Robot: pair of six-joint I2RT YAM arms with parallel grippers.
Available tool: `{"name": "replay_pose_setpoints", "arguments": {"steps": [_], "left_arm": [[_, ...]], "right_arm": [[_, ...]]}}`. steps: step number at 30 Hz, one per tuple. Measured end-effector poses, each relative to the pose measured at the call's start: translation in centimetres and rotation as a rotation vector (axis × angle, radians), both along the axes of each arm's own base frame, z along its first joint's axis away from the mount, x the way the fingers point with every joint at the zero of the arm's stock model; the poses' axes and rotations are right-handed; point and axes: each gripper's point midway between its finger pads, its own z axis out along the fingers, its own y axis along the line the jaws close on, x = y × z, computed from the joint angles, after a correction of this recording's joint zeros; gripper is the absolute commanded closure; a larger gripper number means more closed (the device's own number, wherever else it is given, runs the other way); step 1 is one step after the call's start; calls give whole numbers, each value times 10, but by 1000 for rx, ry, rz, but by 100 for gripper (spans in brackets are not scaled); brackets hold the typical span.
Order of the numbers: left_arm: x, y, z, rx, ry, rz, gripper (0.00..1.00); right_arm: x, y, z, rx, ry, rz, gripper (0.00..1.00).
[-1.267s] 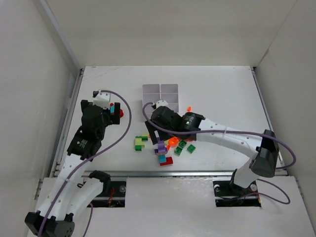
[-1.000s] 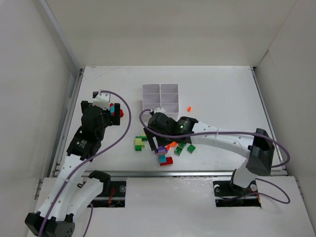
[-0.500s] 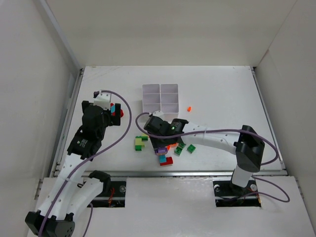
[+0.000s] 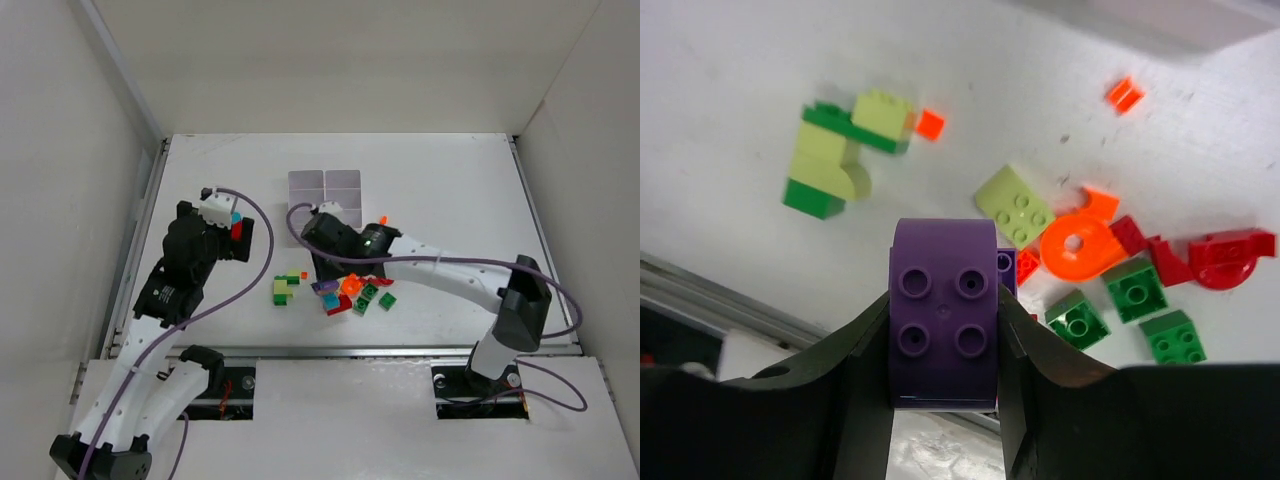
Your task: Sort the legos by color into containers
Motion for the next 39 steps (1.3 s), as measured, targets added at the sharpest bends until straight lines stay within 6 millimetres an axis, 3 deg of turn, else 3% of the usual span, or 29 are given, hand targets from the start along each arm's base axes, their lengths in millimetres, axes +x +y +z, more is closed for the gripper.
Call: {"name": "replay_pose_setpoints", "arguments": {"steps": [3, 8, 11, 13, 16, 20, 23, 26, 34, 39], "left_arm": [[-7, -20, 6, 0, -17, -143, 0], [-26, -59, 24, -5, -87, -428, 0], [-35, -84, 37, -12, -150, -607, 0], [-39, -102, 42, -23, -182, -725, 0], [-36, -128, 48, -50, -177, -886, 0], [-10, -157, 60, -64, -145, -1048, 0], [9, -170, 61, -70, -125, -1109, 0], [13, -176, 59, -61, -121, -1145, 0], [17, -198, 66, -27, -146, -1218, 0], [22, -197, 47, 3, -97, -1230, 0]], "right_arm": [[19, -7, 43, 124, -46, -11, 100], [49, -25, 141, 386, -238, 71, 100], [49, -30, 188, 464, -381, 239, 100], [45, -25, 204, 469, -463, 378, 100], [42, -19, 207, 436, -539, 576, 100], [58, -26, 193, 393, -618, 754, 100], [74, -37, 182, 372, -649, 824, 100], [84, -36, 174, 388, -663, 900, 100], [69, -15, 147, 506, -571, 1077, 100], [60, -9, 151, 538, -567, 1116, 100]]}}
